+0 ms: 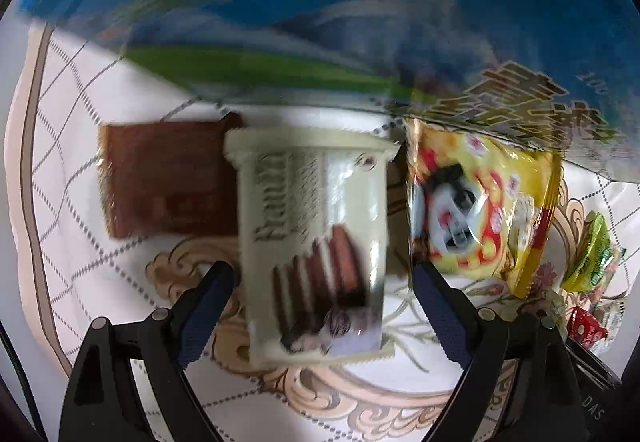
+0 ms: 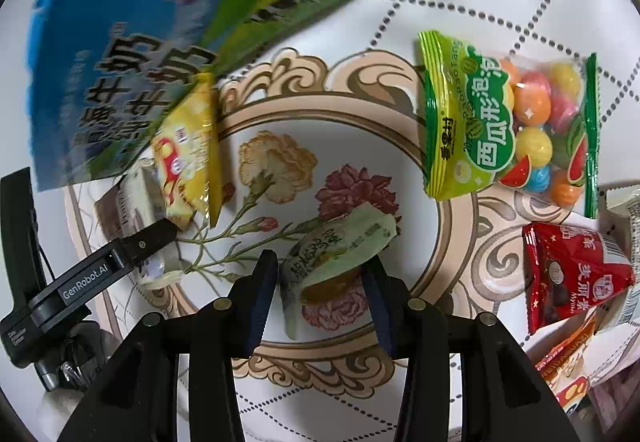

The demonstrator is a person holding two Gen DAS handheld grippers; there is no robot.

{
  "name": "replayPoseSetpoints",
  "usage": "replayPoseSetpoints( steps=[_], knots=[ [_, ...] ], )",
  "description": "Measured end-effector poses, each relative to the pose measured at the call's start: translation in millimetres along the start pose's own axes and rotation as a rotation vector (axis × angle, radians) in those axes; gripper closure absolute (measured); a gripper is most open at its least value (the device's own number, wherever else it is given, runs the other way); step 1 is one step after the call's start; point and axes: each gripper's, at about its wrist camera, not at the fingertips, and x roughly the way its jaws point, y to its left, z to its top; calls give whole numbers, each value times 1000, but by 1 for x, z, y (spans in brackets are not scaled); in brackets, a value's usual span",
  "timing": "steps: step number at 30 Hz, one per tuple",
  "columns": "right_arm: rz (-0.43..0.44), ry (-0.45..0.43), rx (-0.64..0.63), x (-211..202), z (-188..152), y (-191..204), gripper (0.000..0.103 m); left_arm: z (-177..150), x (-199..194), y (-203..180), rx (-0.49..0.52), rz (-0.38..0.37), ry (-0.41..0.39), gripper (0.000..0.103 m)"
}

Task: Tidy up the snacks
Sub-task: 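Grasp the Franzzi cookie pack with the left tool while the right tool grasps a small pale green packet, then carry both packets into the box and open both tools to drop them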

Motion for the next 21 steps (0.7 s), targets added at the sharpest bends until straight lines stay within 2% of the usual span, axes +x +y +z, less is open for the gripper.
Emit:
replayPoseSetpoints(
  steps=[2, 6, 8, 14, 21],
  knots=[
    [-3, -1, 2, 1, 2, -2, 56, 3, 1, -2, 7, -3, -13, 12],
    [-4, -17, 0, 0, 2, -2, 59, 5, 1, -9, 19, 12, -48, 46],
    [-1, -26, -5, 0, -1, 0, 59, -1, -2, -5, 30, 13, -60, 46],
    [-8, -31, -61, -5, -18, 1, 60, -51, -12, 3, 40, 23, -79, 46],
    [36, -33, -113, -21, -45, 9, 60, -103, -40, 5, 40, -35, -119, 48]
  ],
)
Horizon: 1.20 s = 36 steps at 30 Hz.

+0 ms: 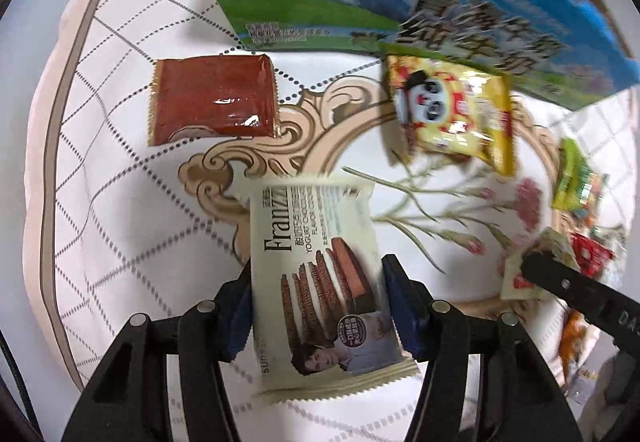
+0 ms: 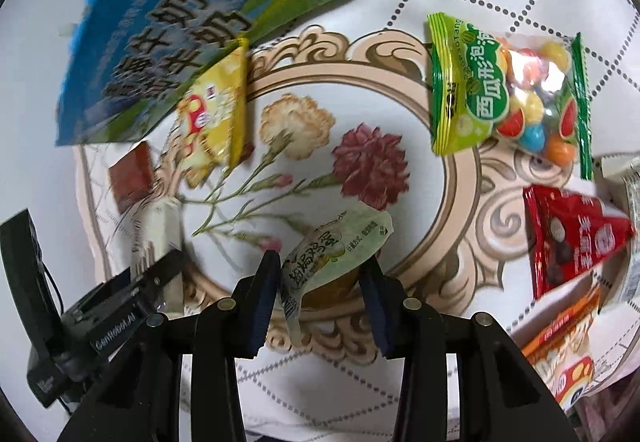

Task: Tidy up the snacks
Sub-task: 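Carry both packets into the box and open both tools to drop them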

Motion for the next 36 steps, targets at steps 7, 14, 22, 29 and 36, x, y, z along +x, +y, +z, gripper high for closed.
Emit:
replayPoseSetpoints(
  steps=[7, 14, 22, 29, 36],
  knots=[
    [88, -76, -76, -61, 2, 35, 60, 20, -79, -11, 43, -81, -142, 48],
    [40, -203, -165, -129, 63, 87, 60, 109, -143, -24, 117, -86, -242, 48],
    [-236, -116, -235, -116, 162, 119, 60, 228, -129, -9, 108, -41, -160, 48],
    [-349, 1, -226, -72, 200, 111, 60, 287, -82, 3, 104, 32, -64, 47],
    [-396, 51, -223, -49, 218, 103, 60, 317, -45, 7, 110, 78, -13, 47]
  ],
)
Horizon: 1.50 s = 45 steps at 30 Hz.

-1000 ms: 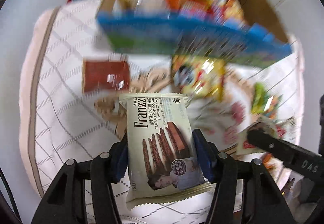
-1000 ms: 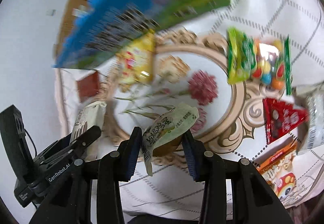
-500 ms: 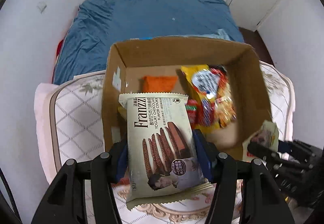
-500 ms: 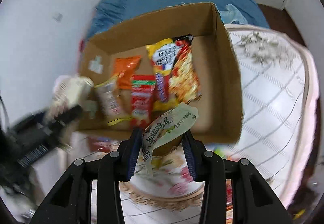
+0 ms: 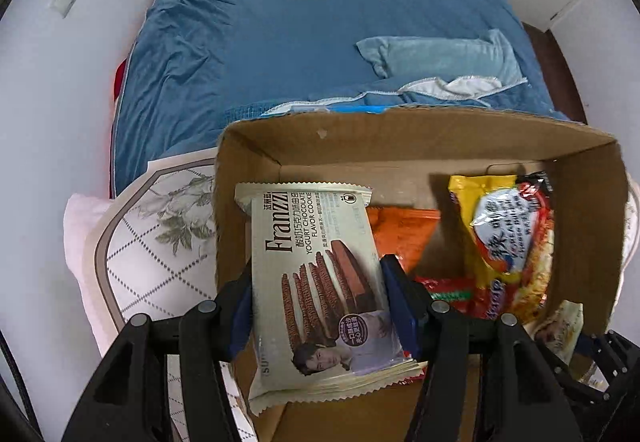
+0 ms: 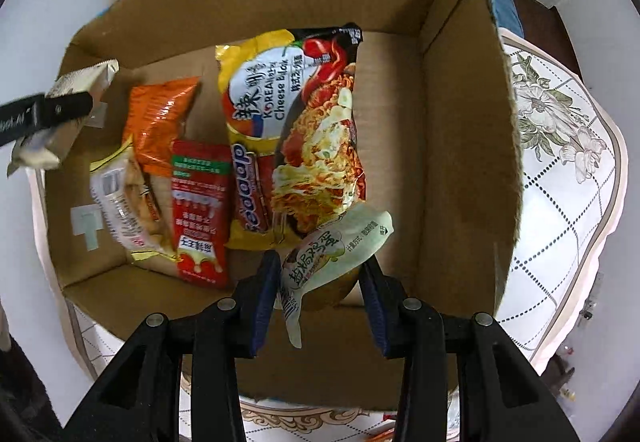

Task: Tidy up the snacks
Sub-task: 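Carry both packets into the box and open both tools to drop them, then grasp the orange sunflower-seed bag with the right tool while the left tool grasps the yellow panda packet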

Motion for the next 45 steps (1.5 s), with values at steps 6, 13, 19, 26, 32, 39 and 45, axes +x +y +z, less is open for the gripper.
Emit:
replayPoseSetpoints(
  steps=[6, 13, 19, 26, 32, 39, 45],
  knots=[
    [-25, 85, -23, 17, 5, 1, 58, 4, 15, 2, -14, 6, 29, 45],
    [-36, 55, -23, 12, 8, -1, 7, 2, 3, 6, -49, -2, -3, 11],
    [-20, 11, -7, 1, 1, -6, 7, -14, -12, 1, -53, -25, -32, 9],
    [-8, -72, -17, -26, -18, 0, 6, -49, -35, -11, -37, -71, -90, 1],
    [-32, -204, -38, -56, -44, 6, 6, -98, -64, -18, -44, -85, -178, 2],
    [-22, -322, -28, -84, -82, 12, 6, -151, -103, -21, -53, -35, -302, 1],
    [-31, -400, -30, -102, -113, 17, 6, -187, -133, -19, -52, -18, -374, 1]
  ],
)
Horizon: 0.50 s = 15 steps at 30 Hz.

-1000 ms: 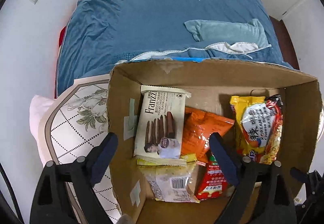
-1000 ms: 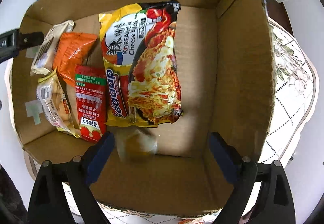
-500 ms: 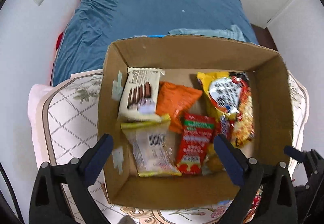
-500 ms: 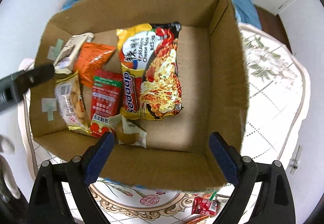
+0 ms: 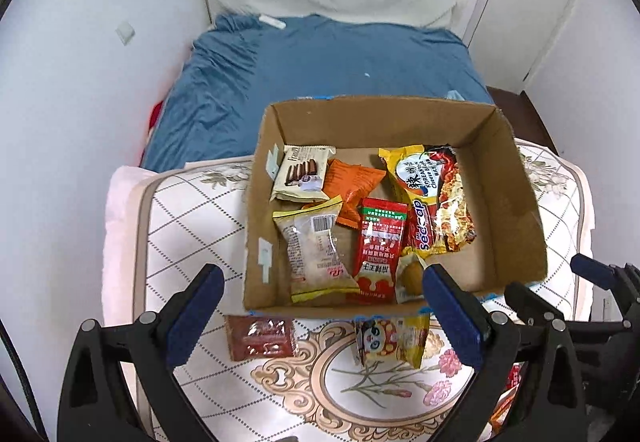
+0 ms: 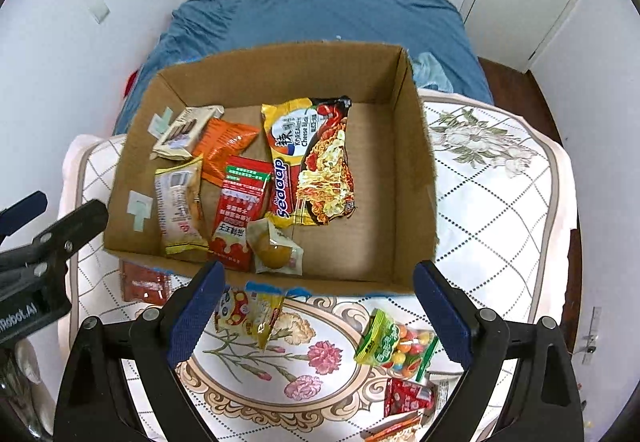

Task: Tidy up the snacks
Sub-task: 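Grasp the orange sunflower-seed bag with the right tool while the left tool grasps the yellow panda packet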

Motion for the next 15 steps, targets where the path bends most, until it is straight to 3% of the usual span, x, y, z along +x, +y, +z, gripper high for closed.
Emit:
replayPoseSetpoints(
  steps=[15],
  knots=[
    [49, -81, 55, -64, -58, 7, 6, -46, -68, 0, 23, -13, -114, 2]
  ],
)
